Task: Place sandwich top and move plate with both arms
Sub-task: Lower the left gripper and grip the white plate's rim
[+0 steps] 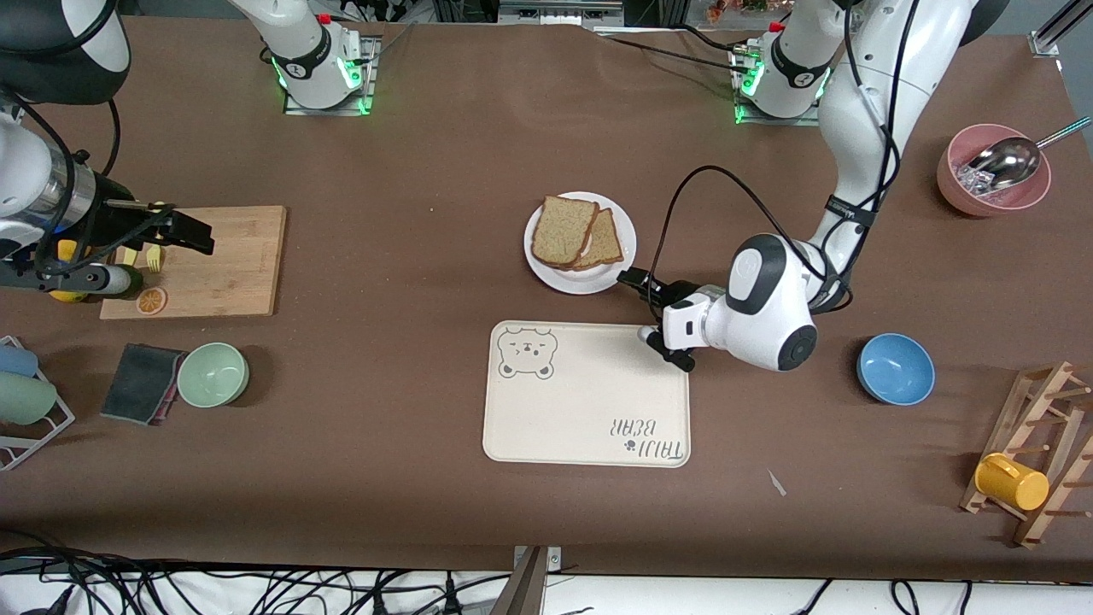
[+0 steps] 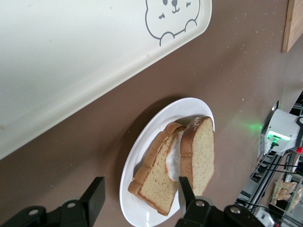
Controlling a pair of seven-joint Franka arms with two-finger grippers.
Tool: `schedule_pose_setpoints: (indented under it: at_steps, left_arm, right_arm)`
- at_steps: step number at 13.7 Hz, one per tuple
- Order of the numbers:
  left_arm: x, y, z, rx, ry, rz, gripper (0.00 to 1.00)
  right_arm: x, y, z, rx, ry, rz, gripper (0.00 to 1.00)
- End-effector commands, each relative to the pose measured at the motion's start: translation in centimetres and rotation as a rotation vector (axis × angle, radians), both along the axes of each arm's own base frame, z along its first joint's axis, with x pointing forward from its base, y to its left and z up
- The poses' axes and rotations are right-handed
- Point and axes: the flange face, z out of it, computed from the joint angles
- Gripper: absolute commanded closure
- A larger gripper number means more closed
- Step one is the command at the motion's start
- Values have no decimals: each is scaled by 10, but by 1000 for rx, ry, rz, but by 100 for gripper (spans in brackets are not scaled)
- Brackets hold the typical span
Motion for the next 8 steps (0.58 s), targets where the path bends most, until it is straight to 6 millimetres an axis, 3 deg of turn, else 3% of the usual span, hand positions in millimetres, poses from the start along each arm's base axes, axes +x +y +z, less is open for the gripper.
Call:
schedule_pose_setpoints:
  at_steps: [1, 5, 8]
  left_arm:
    - [-10, -3, -18, -69, -81, -29, 30]
    - [-31, -12, -46, -170, -140, -26, 30]
    - [-40, -20, -54, -156, -164, -37, 40]
  right_arm:
    - [-4, 6, 5, 5, -15, -1, 0]
    - [-4, 8, 6, 4, -20, 4, 0]
    - [-4, 8, 7, 6, -23, 4, 0]
